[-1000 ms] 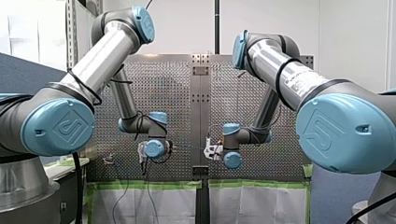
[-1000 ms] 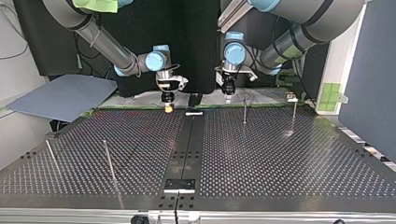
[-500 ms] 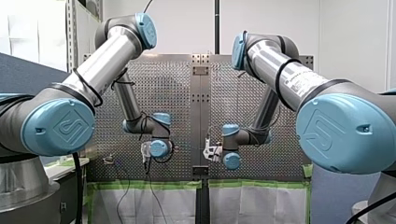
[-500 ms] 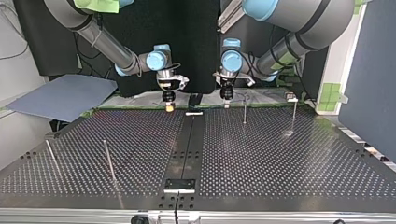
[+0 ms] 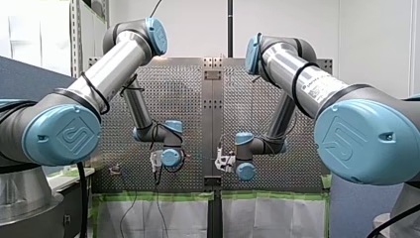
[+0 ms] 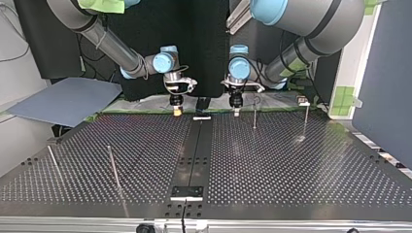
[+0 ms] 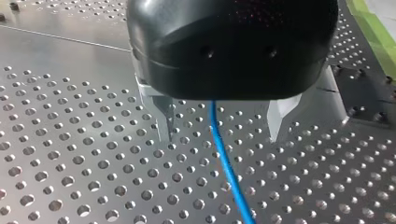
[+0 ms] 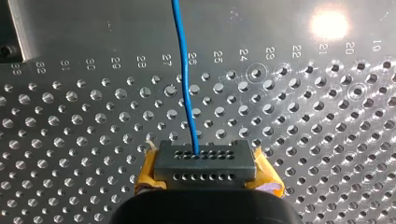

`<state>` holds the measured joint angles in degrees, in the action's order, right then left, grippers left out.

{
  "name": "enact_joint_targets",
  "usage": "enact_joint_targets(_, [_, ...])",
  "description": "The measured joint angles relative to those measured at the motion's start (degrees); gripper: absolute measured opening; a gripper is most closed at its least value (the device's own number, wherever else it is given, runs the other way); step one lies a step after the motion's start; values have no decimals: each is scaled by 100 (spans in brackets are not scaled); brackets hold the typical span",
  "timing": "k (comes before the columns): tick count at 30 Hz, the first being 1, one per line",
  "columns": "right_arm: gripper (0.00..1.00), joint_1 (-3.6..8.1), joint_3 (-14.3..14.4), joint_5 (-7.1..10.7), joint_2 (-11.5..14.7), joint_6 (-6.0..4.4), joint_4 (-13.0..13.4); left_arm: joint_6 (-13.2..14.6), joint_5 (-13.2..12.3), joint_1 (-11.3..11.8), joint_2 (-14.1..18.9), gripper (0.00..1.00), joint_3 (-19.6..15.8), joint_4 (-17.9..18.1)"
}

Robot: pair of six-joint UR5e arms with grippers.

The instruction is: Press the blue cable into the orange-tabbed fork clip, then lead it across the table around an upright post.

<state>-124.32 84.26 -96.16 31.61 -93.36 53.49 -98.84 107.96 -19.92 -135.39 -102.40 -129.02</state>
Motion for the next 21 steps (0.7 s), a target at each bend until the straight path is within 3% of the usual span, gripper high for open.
enact_joint_targets(8, [0,0,-1,0,-7,-7,2,8,61,1,1,97,45,-9])
enact_joint_targets(10, [0,-1,-1,0,-7,-8,4,56,126,-2,1,43,45,-10])
enact_joint_targets(11, [0,-1,-1,0,-8,-8,3,89,162,-4,1,43,45,-12])
enact_joint_targets(13, [0,-2,-1,0,-7,-8,4,163,256,-11,1,0,45,-12])
enact_joint_targets(21, [0,-6,-1,0,-7,-8,-5,248,348,-38,1,0,47,-8])
